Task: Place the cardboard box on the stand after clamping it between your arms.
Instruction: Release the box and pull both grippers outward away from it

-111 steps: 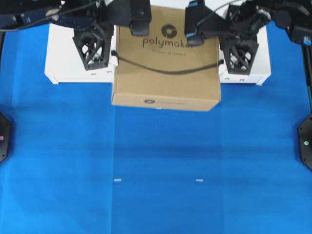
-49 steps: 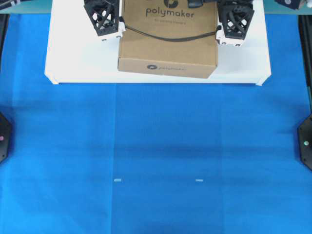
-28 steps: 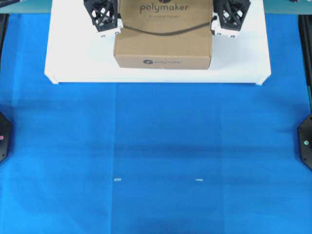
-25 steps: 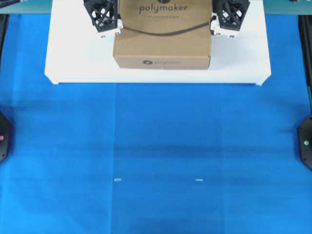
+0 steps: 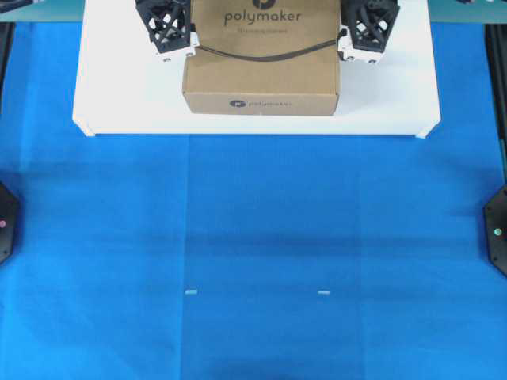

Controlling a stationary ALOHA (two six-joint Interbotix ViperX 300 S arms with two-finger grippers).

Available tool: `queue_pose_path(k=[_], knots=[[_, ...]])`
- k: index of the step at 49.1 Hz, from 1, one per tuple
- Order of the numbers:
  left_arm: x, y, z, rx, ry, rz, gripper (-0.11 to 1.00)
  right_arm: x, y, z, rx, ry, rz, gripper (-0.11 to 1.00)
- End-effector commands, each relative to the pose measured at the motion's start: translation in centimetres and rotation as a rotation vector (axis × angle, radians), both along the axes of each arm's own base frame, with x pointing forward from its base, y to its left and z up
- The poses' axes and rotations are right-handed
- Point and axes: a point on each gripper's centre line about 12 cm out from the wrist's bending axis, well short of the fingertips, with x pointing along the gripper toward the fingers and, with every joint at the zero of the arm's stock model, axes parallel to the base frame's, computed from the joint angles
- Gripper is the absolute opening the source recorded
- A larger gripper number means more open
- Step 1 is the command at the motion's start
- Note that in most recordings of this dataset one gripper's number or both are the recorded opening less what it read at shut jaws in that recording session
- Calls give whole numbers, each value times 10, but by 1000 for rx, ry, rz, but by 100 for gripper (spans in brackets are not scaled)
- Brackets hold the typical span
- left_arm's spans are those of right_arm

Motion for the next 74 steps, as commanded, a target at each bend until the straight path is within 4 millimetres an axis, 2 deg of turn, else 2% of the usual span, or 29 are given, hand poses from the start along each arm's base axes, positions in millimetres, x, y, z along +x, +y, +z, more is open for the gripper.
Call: queue_pose_path(k=[1, 5, 10, 19, 32, 43, 53, 63, 74], knots=[[25, -11, 17, 58, -162, -25, 85, 27, 12, 19, -16, -140, 9, 96], [20, -8, 5, 55, -155, -17, 85, 25, 11, 13, -20, -133, 10, 96], [16, -8, 0, 54, -156, -12, 85, 18, 8, 5, -20, -126, -6, 96], [4, -6, -6, 47, -138, 1, 85, -7, -4, -9, -53, -89, -25, 96], [-22, -3, -14, 33, -106, 36, 86, -31, -14, -4, -131, -129, -57, 96], [-47, 3, -6, 50, -101, 58, 86, -55, -10, -5, -114, -118, -102, 96], [-66, -10, 1, 72, -86, 18, 86, -72, 7, 11, -119, -173, -161, 96], [-87, -30, 27, 96, -194, 75, 86, -90, 39, 37, -146, -262, -197, 96], [-100, -74, 43, 125, -337, 42, 86, -108, 83, 59, -182, -402, -212, 96]])
